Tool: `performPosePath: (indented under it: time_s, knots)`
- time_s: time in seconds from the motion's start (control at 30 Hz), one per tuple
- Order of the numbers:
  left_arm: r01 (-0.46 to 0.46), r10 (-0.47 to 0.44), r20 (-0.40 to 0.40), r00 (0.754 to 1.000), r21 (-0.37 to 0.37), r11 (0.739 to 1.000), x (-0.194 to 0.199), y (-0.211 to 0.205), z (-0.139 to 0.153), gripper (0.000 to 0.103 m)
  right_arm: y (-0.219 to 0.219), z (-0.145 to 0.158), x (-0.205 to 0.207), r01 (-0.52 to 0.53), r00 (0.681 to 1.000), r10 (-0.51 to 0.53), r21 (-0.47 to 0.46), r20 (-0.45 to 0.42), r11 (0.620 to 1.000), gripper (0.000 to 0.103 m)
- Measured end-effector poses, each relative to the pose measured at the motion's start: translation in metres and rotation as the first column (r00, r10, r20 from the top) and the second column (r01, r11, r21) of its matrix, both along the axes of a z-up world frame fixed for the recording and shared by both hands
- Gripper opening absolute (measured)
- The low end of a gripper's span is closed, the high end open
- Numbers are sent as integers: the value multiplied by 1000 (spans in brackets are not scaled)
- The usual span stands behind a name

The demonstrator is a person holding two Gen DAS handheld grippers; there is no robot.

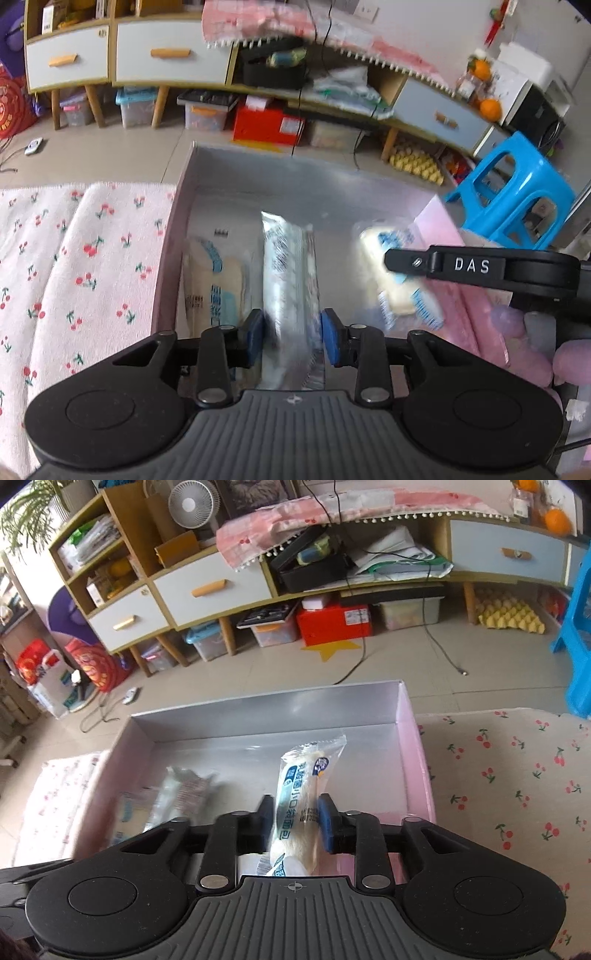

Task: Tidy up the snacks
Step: 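Carry both bars into the pink box and open both tools to release them, then move the left tool to the yellow biscuit packet while the right tool approaches the green cartoon packet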

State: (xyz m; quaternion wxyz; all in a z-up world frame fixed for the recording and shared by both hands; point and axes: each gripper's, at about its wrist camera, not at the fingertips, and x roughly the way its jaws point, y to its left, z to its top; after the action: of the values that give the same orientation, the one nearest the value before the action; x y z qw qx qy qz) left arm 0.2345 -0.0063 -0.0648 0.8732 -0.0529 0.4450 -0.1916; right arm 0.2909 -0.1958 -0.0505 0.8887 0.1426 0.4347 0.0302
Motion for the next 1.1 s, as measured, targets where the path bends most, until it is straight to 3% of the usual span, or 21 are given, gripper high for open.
performPosePath:
  time_s: [0.1, 0.23, 0.3, 0.33, 0.57, 0.77, 1.1]
  knots:
    - [12, -11, 39, 999, -10, 1000, -6, -2, 6, 50, 0, 9, -5, 3, 1000, -3, 16, 14, 1000, 44]
    - [28, -30, 72, 997, 26, 999, -18, -6, 16, 58, 0, 26, -17, 3, 999, -4, 9, 32, 1000, 56]
    - [30, -32, 86, 996, 25, 999, -25, -6, 23, 71, -2, 37, -26, 7, 999, -8, 8, 40, 1000, 62]
    - [32, -34, 91, 995, 22, 999, -30, -6, 26, 72, -3, 43, -32, 8, 999, -9, 11, 48, 1000, 67]
    - [43, -44, 92, 995, 19, 999, -64, -5, 44, 91, -12, 75, -75, 37, 997, -39, 34, 71, 999, 81]
    - [23, -24, 86, 996, 12, 1000, -96, 3, 54, 99, -14, 89, -119, 41, 997, -44, 39, 68, 998, 87]
    - [-6, 3, 71, 997, 44, 999, -129, 14, 56, 103, -3, 87, -174, 11, 999, -11, -15, 37, 1000, 91]
